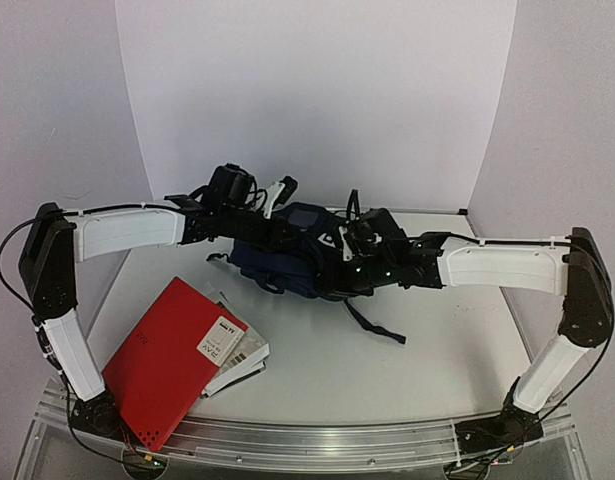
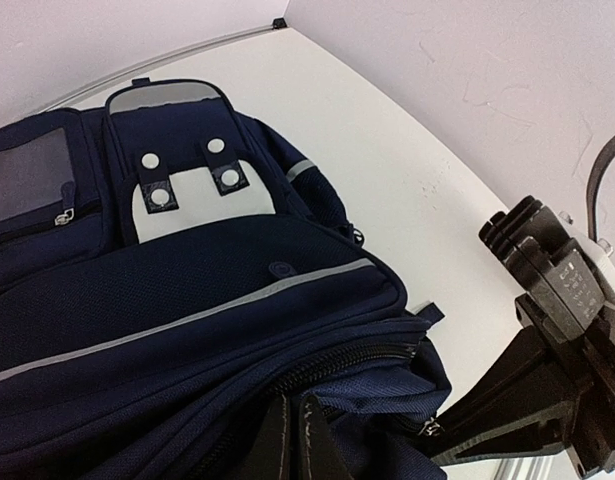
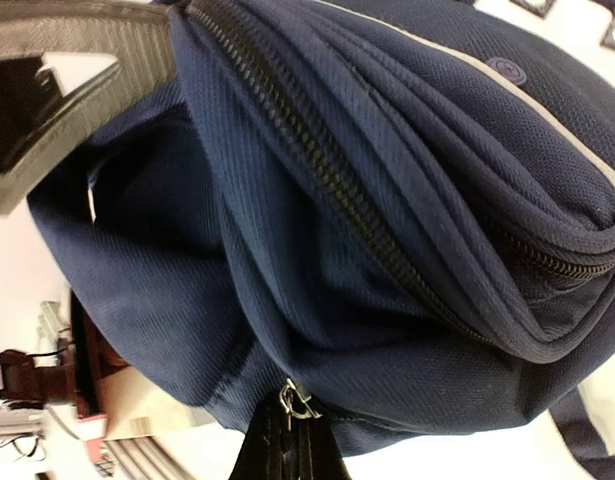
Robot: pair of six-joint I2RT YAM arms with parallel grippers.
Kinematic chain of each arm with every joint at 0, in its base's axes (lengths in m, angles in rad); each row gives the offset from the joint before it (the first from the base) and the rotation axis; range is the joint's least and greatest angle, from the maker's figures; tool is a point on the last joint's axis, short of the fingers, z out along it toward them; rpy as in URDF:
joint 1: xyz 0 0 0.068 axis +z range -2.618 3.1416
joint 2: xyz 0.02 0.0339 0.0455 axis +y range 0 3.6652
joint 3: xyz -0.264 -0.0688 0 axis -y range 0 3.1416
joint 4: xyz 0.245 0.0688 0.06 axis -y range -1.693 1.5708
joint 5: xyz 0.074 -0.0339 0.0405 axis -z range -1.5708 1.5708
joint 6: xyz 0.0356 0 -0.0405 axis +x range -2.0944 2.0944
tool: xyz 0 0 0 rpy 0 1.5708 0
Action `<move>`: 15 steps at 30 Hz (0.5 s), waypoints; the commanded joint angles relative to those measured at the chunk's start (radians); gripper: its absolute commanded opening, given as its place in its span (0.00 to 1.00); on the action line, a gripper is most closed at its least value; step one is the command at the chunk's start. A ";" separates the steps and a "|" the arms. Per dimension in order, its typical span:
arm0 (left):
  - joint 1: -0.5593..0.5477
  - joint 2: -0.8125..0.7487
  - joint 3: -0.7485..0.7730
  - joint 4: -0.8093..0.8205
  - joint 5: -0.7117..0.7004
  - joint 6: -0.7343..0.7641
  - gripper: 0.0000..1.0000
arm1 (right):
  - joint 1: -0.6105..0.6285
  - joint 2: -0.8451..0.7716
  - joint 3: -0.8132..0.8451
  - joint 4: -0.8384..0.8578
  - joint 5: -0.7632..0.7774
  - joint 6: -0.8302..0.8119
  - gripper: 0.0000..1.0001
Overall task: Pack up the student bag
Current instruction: Unzip the student bag at the center of the board.
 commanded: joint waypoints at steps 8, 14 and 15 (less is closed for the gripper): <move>-0.047 -0.158 -0.135 0.101 -0.147 -0.065 0.52 | -0.155 -0.103 -0.160 0.109 -0.041 -0.013 0.00; 0.069 -0.249 -0.287 0.108 -0.026 -0.155 0.70 | -0.219 -0.105 -0.173 0.107 -0.067 -0.051 0.00; 0.074 -0.255 -0.303 0.111 0.003 -0.131 0.71 | -0.224 -0.105 -0.169 0.104 -0.070 -0.058 0.00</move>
